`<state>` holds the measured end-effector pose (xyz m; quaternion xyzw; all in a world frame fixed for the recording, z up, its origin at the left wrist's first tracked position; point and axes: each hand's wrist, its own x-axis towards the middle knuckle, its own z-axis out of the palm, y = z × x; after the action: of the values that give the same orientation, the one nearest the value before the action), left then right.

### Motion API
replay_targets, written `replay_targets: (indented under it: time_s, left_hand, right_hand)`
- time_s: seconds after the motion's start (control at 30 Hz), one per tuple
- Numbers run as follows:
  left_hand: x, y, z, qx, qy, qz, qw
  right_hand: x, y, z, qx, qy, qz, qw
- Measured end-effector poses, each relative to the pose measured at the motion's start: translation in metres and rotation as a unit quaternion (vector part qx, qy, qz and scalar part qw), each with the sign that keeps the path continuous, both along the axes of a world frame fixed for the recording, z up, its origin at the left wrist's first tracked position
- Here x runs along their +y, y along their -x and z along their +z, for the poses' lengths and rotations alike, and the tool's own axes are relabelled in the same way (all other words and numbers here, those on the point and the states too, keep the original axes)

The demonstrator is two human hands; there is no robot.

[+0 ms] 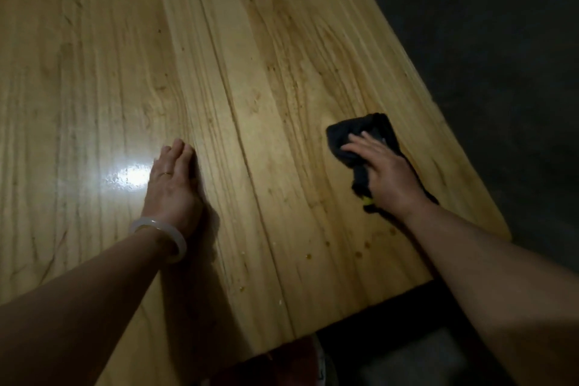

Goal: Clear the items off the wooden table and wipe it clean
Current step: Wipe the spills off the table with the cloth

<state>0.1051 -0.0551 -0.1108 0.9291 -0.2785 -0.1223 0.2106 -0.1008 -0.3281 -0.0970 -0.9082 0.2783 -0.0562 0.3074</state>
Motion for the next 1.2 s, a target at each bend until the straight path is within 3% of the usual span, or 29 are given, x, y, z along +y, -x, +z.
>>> replay_targets:
  time_s: [0.1,0.2,0.37,0.53,0.67,0.77,0.97,1.2]
  left_hand:
    - [-0.001,-0.001,0.002,0.002,-0.008,0.006,1.000]
    - [-0.003,0.000,0.004,0.009,-0.020,0.014,1.000]
    - [-0.005,-0.004,0.010,0.055,-0.021,0.037,0.998]
    - [0.001,-0.019,0.034,0.162,0.044,0.079,0.983]
    - [0.018,0.008,0.057,0.171,0.151,0.174,0.958]
    - [0.049,0.030,0.061,0.154,0.168,0.212,0.950]
    - [0.095,0.060,0.048,0.195,0.040,0.147,0.969]
    - [0.092,0.061,0.052,0.170,0.023,0.106,0.979]
  right_hand:
    - [0.003,0.012,-0.003,-0.022,-0.023,-0.076,0.997]
    - [0.032,0.006,-0.008,-0.047,-0.049,-0.073,0.995]
    - [0.119,-0.012,-0.009,-0.068,-0.078,0.088,0.991]
    - [0.199,-0.036,-0.004,-0.064,-0.130,0.266,0.953]
    - [0.203,-0.051,-0.001,-0.037,-0.118,0.323,0.938]
    - [0.188,-0.060,-0.003,-0.029,-0.112,0.365,0.924]
    - [0.171,-0.086,-0.009,-0.051,-0.078,0.307,0.947]
    - [0.188,-0.101,-0.008,-0.067,-0.086,0.139,0.984]
